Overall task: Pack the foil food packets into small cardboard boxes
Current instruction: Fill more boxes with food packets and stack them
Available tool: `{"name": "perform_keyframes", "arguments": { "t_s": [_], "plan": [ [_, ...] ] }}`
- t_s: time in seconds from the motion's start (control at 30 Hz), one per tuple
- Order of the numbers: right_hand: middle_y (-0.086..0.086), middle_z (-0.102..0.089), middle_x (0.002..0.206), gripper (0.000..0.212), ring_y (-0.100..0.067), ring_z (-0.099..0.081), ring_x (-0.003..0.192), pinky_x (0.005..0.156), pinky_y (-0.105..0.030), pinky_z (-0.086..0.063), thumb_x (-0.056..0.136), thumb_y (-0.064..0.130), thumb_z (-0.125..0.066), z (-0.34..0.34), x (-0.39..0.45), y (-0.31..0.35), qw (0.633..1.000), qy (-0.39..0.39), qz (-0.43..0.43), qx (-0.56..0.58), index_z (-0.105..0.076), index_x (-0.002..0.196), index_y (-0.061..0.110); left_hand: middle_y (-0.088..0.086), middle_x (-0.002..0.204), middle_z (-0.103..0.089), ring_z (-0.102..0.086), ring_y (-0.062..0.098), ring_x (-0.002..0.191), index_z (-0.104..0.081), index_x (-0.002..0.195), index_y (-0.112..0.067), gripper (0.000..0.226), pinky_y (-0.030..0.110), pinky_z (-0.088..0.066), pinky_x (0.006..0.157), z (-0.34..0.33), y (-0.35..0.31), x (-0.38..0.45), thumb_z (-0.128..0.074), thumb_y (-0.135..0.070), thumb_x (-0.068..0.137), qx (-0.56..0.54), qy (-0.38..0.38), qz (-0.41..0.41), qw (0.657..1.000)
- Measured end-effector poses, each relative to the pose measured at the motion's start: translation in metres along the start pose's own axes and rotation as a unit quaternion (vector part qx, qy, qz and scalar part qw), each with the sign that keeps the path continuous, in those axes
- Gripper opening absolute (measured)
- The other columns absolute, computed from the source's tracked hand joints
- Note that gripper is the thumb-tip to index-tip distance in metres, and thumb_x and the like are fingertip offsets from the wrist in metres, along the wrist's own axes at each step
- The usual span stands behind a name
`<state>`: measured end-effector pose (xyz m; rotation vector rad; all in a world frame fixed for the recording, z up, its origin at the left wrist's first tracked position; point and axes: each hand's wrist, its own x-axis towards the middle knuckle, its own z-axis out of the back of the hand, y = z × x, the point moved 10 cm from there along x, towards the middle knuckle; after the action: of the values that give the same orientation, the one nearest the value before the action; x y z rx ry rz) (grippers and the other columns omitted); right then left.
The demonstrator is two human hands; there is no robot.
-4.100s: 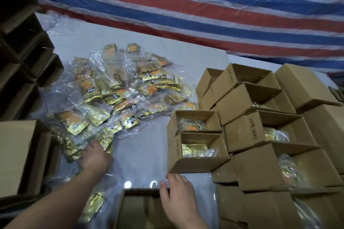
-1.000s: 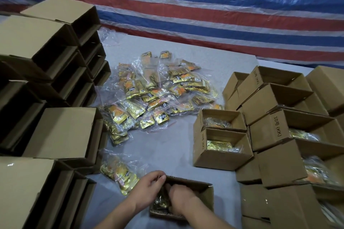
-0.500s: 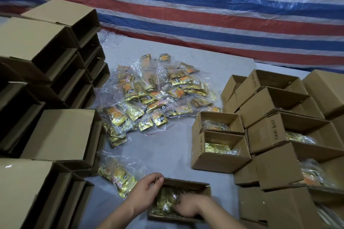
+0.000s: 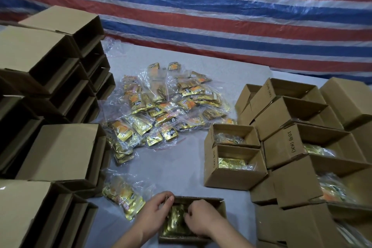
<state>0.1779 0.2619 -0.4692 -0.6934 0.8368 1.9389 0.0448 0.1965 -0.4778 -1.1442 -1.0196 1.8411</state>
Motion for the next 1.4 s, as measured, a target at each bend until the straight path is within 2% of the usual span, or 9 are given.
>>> {"name": "perform_keyframes", "arguments": {
  "t_s": [0.4, 0.5, 0.6, 0.73, 0.83, 0.93, 1.03, 1.2, 1.4],
  "plan": [
    [-0.001, -0.043, 0.154, 0.054, -0.017, -0.039, 0.141, 0.113, -0.028, -0.027, 0.098, 0.042, -0.037, -0.027, 0.003, 0.011, 0.992, 0.085, 0.015, 0.096, -0.044, 0.149, 0.025, -0.008, 0.089, -0.067, -0.059, -0.001, 0.086, -0.067, 0.092, -0.031, 0.010, 0.018, -0.046, 0.084, 0.000, -0.009, -0.004, -0.058, -0.030, 0.097, 0.031, -0.002, 0.014, 0.999],
    [0.004, -0.065, 0.128, 0.041, -0.010, -0.056, 0.122, 0.106, -0.027, -0.040, 0.093, 0.049, -0.045, -0.011, -0.005, 0.011, 0.993, 0.046, 0.047, 0.103, -0.070, 0.115, 0.024, -0.011, 0.095, -0.066, -0.060, 0.002, 0.093, -0.064, 0.095, -0.036, 0.010, 0.023, -0.048, 0.090, 0.000, -0.008, -0.004, -0.055, -0.040, 0.096, 0.071, 0.019, 0.022, 0.997],
    [0.012, -0.064, 0.078, 0.028, 0.006, -0.059, 0.081, 0.078, -0.011, -0.043, 0.091, 0.045, -0.053, 0.025, -0.018, 0.006, 0.983, -0.078, 0.083, 0.143, -0.060, 0.070, 0.027, -0.013, 0.095, -0.066, -0.061, 0.004, 0.095, -0.063, 0.095, -0.035, 0.014, 0.028, -0.048, 0.094, 0.001, -0.008, -0.003, -0.053, -0.045, 0.095, 0.086, 0.029, 0.017, 0.996],
    [0.016, -0.058, 0.108, 0.018, 0.006, -0.052, 0.100, 0.086, -0.012, -0.039, 0.098, 0.038, -0.050, 0.070, -0.032, -0.001, 0.952, -0.258, 0.124, 0.105, -0.063, 0.108, 0.030, -0.012, 0.094, -0.066, -0.060, -0.002, 0.093, -0.062, 0.090, -0.037, 0.019, 0.025, -0.047, 0.092, 0.002, -0.009, -0.001, -0.049, -0.051, 0.095, 0.087, 0.027, 0.029, 0.995],
    [0.012, -0.053, 0.125, 0.033, -0.008, -0.049, 0.119, 0.099, -0.024, -0.037, 0.102, 0.044, -0.039, 0.061, -0.019, -0.001, 0.967, -0.231, 0.105, 0.017, -0.055, 0.126, 0.028, -0.007, 0.082, -0.064, -0.058, -0.002, 0.080, -0.058, 0.079, -0.031, 0.027, 0.031, -0.049, 0.085, 0.020, -0.017, 0.011, -0.046, -0.046, 0.098, 0.096, -0.036, 0.015, 0.995],
    [0.009, -0.054, 0.109, 0.028, -0.014, -0.055, 0.112, 0.089, -0.030, -0.040, 0.103, 0.043, -0.030, 0.050, -0.012, -0.005, 0.974, -0.209, 0.084, -0.010, -0.053, 0.109, 0.030, -0.006, 0.097, -0.066, -0.059, 0.007, 0.091, -0.060, 0.092, -0.029, 0.017, 0.033, -0.048, 0.089, 0.048, -0.035, 0.037, -0.045, -0.031, 0.099, 0.178, -0.101, -0.026, 0.979],
    [0.009, -0.054, 0.102, 0.025, -0.016, -0.057, 0.103, 0.083, -0.032, -0.041, 0.104, 0.039, -0.027, 0.049, -0.010, -0.010, 0.973, -0.218, 0.077, -0.002, -0.050, 0.100, 0.030, 0.004, 0.135, -0.051, -0.047, 0.023, 0.124, -0.046, 0.135, -0.018, 0.043, 0.034, -0.039, 0.104, 0.058, -0.027, 0.069, -0.047, -0.016, 0.092, 0.421, -0.004, 0.015, 0.907],
    [0.004, -0.059, 0.105, 0.029, -0.016, -0.058, 0.100, 0.084, -0.032, -0.042, 0.104, 0.036, -0.030, 0.050, -0.008, -0.009, 0.972, -0.215, 0.091, 0.013, -0.056, 0.101, 0.024, 0.016, 0.148, -0.032, -0.030, 0.035, 0.138, -0.021, 0.150, -0.011, 0.069, 0.048, -0.024, 0.113, 0.069, 0.012, 0.077, -0.057, -0.024, 0.092, 0.741, 0.163, 0.045, 0.650],
    [0.002, -0.060, 0.105, 0.031, -0.019, -0.060, 0.097, 0.084, -0.034, -0.044, 0.103, 0.036, -0.030, 0.051, -0.007, -0.011, 0.973, -0.214, 0.084, 0.020, -0.058, 0.103, 0.022, 0.023, 0.157, -0.012, -0.023, 0.040, 0.141, 0.001, 0.154, -0.008, 0.094, 0.057, -0.022, 0.112, 0.073, 0.062, 0.065, -0.061, -0.042, 0.091, 0.782, 0.210, 0.038, 0.586]
  ]
}}
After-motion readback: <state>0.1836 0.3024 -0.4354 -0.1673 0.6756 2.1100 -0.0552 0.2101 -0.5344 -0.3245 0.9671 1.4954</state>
